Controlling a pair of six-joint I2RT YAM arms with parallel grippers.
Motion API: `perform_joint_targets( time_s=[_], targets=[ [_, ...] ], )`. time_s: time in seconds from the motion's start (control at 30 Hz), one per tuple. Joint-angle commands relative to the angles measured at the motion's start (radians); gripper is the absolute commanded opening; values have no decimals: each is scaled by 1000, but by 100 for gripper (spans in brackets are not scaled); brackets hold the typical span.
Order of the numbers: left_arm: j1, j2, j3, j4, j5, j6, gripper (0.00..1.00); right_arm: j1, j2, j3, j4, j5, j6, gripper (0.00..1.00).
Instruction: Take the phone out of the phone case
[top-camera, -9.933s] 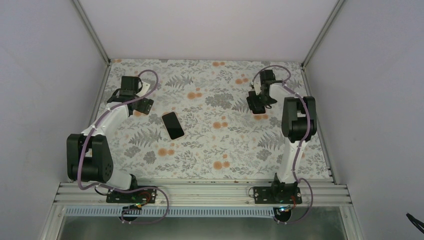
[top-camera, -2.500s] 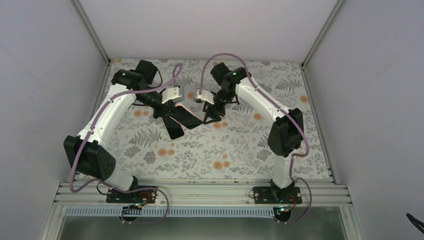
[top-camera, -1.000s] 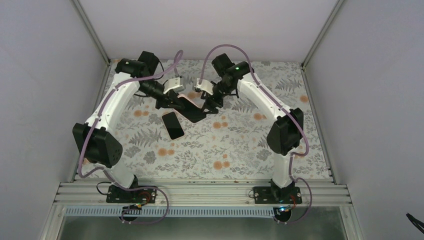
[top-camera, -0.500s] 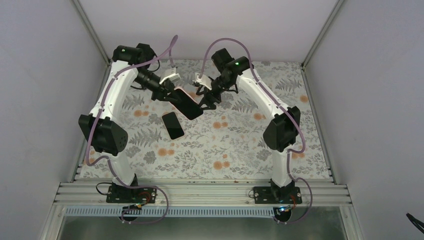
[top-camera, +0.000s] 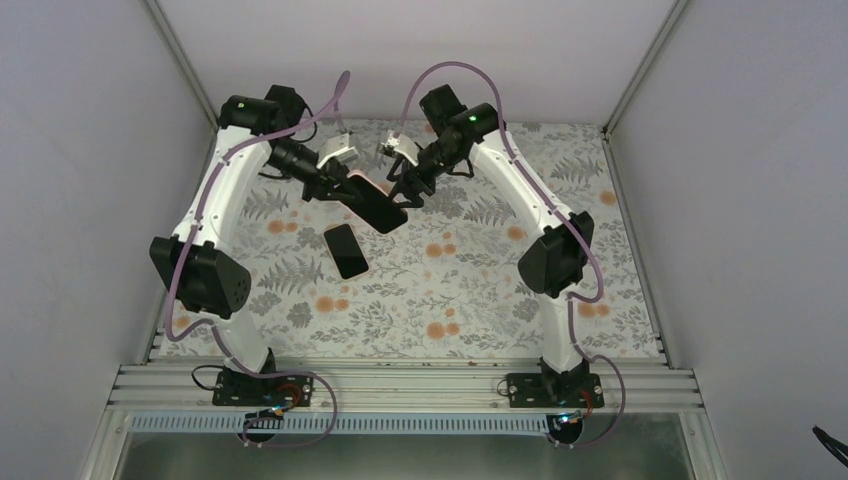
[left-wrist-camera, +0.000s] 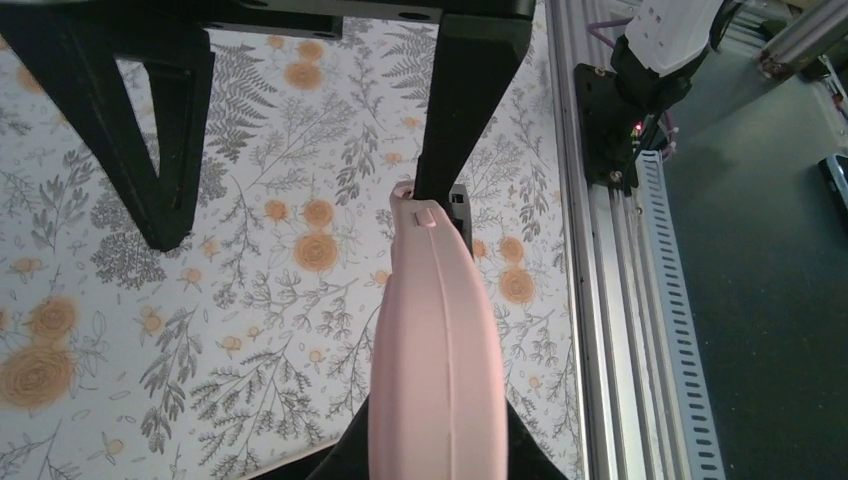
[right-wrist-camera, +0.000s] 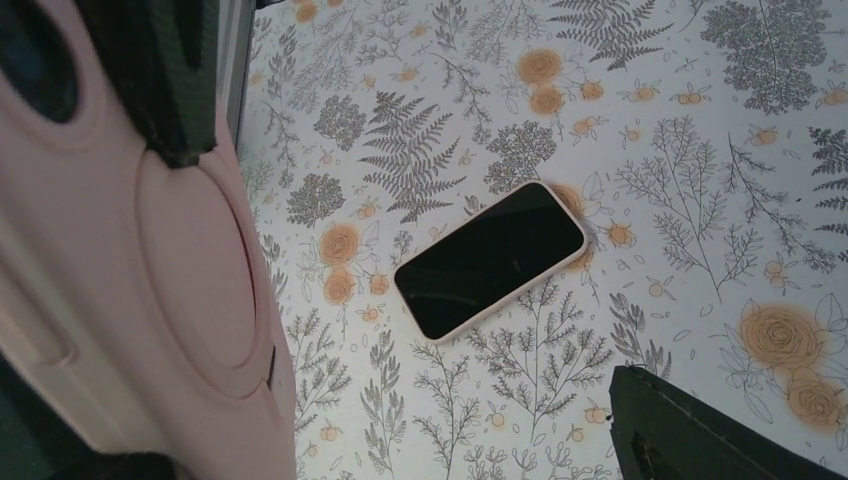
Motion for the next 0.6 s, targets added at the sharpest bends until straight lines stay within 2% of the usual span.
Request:
perform_joint_targets(
  time_s=[0.0,0.23,0.37,0.57],
  targets=[
    [-97,2,-42,378,165,-102,2,199,-7,70,164,-419,154,88],
    [-150,2,-45,389,164,-120,2,233,15,112,127,-447,101,87],
    [-152,20,-23,368,123,-120,2,239,2,115,108,-434,76,72],
    [-147,28,15,275,91,-63,5,237,-76,25,124,-351,55,54]
  ],
)
